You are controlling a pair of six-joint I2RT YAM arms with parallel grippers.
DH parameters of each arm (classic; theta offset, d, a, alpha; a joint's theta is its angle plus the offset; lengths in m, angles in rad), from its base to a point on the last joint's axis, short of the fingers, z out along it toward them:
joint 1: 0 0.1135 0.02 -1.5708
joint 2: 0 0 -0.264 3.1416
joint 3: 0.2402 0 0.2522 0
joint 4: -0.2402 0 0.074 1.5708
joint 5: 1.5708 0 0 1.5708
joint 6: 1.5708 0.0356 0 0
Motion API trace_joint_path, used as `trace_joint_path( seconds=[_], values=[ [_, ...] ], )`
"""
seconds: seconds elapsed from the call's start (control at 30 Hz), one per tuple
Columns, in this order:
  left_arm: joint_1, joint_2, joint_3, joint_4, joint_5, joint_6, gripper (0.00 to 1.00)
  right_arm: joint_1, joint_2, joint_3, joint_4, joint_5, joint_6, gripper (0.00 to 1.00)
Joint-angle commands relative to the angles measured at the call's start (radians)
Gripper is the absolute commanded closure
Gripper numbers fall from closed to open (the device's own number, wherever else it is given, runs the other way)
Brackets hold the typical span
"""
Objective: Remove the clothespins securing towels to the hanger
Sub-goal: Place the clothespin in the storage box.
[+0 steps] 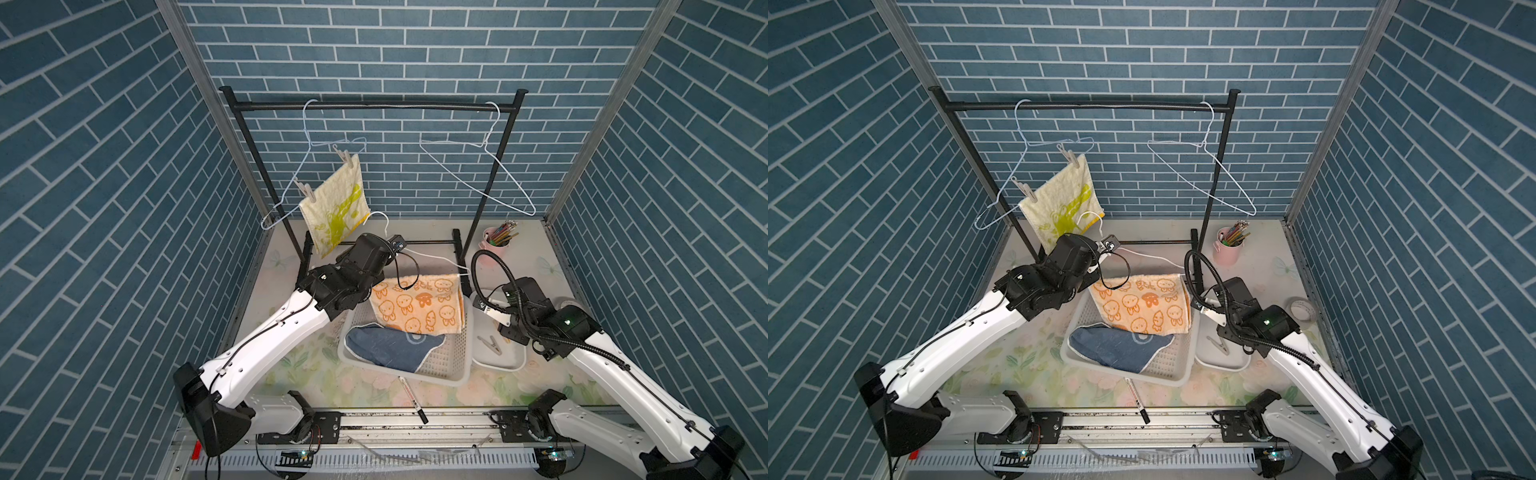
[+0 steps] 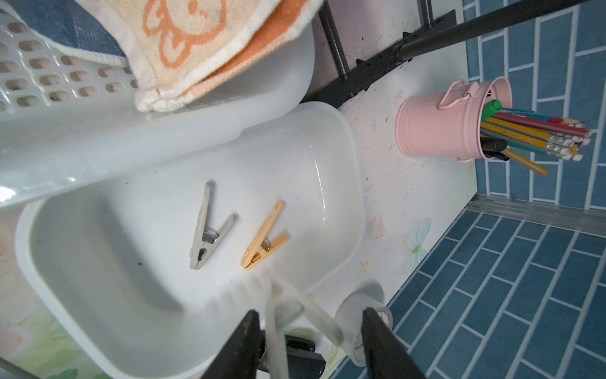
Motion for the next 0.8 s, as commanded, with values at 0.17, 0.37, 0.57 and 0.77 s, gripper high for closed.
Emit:
trace_joint_path(
  seconds=[0.17,0.37,0.57,0.77],
  values=[
    [-0.003,-0.007,0.020,-0.005,-0.010,-0.004,1.00,-0.008,-0.029,0.069,-0.007,-0.047,0.059,0.36],
    [-0.003,-0.009,0.003,0.036,0.002,0.069,1.00,-0.009,-0.066,0.201,0.017,-0.193,0.170,0.36],
    [-0.006,-0.007,0.007,0.077,0.012,0.152,1.00,-0.008,-0.051,0.324,0.107,-0.469,0.341,0.32],
    [-0.014,-0.011,0.013,0.117,0.029,0.209,1.00,-0.012,0.095,0.422,0.191,-0.799,0.452,0.31]
  ],
)
